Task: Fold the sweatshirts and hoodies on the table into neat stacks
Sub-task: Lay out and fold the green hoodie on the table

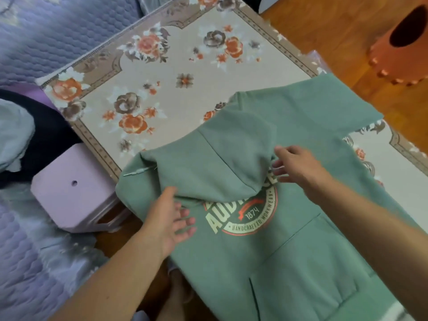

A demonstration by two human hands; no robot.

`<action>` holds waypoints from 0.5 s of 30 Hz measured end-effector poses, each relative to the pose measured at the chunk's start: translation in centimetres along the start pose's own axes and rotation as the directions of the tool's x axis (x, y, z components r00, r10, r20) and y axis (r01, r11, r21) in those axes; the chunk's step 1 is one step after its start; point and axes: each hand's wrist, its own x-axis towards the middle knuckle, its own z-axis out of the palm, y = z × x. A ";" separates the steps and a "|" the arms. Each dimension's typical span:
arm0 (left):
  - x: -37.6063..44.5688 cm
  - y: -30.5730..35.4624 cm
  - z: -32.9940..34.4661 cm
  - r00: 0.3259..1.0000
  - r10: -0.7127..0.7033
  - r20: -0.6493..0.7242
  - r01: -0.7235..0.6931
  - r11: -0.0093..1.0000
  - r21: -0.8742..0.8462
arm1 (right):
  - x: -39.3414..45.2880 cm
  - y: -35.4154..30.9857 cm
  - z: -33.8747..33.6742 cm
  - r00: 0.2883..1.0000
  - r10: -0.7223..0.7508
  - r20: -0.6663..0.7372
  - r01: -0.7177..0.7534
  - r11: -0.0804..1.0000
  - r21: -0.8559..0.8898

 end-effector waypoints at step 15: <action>0.2 2.8 -1.4 0.955 0.173 0.242 0.041 0.730 -0.682 | 1.8 -8.1 2.3 0.980 0.094 0.176 -0.194 0.657 0.728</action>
